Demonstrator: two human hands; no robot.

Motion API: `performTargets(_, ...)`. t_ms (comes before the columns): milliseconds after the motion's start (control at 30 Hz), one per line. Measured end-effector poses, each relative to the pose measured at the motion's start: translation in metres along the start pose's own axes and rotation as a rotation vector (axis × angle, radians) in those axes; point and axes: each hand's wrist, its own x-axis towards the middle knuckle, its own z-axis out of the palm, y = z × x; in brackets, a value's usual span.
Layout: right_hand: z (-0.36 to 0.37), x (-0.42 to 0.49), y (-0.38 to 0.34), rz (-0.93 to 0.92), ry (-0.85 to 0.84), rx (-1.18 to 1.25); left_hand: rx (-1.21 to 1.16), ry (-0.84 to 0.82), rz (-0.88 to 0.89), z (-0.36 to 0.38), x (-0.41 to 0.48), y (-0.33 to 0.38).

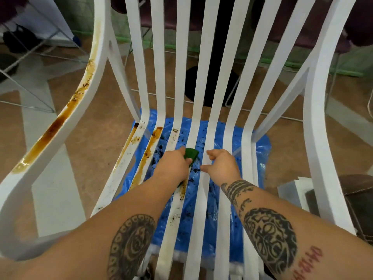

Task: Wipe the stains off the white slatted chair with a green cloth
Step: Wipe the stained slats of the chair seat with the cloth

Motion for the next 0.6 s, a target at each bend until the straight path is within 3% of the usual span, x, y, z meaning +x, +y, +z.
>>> performTargets(200,-0.004,-0.001,-0.002,0.037,-0.002,0.074,0.011,-0.054,-0.091,-0.001,-0.004,0.001)
performTargets(433,-0.005,-0.005,-0.002,0.023,-0.012,0.016,0.379,-0.28,-0.106,-0.026,-0.02,-0.009)
performTargets(500,-0.005,-0.005,-0.002,0.009,-0.013,0.004,0.402,-0.254,-0.039,-0.035,-0.022,-0.01)
performTargets(600,-0.003,-0.005,0.001,-0.018,-0.002,-0.014,0.243,-0.147,0.023,-0.039,-0.02,-0.002)
